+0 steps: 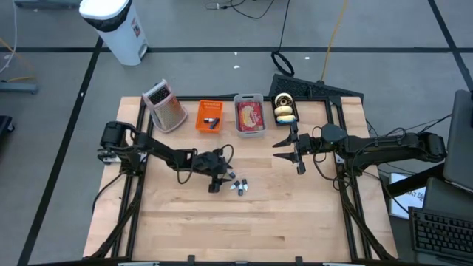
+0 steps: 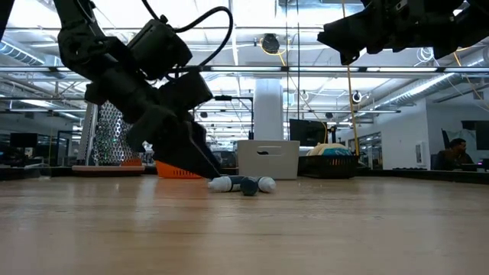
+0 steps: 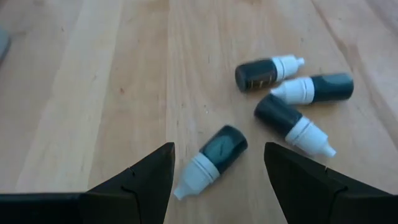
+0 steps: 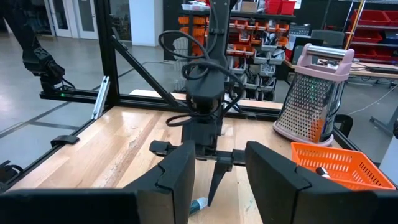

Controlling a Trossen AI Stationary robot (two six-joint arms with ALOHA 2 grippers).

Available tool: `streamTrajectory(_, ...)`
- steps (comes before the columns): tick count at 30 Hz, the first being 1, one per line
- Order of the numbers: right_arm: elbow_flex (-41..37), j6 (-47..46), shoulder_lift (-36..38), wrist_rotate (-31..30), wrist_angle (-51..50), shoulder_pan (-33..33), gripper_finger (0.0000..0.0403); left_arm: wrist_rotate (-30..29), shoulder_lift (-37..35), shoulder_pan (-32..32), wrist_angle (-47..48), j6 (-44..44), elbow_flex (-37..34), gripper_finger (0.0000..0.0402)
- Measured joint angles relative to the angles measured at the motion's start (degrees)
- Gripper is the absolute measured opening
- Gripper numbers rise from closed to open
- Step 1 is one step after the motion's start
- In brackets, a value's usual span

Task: Pick & Place Food Item
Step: Put the food coloring bottle into the orange bin

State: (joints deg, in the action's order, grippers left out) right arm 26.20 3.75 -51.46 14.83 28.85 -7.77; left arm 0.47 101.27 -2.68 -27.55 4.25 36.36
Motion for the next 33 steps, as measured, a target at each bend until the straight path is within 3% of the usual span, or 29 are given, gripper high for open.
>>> streamTrajectory(18,0.0,-0.06,0.0,0.0,0.0,0.01,0.013,-0.52,0.03,0.02,1.04,-0.24,0.0,0.0133)
streamTrajectory(33,0.0,-0.06,0.0,0.0,0.01,0.01,0.013,-2.29,0.0,0.06,3.81,-0.32,0.02,0.012)
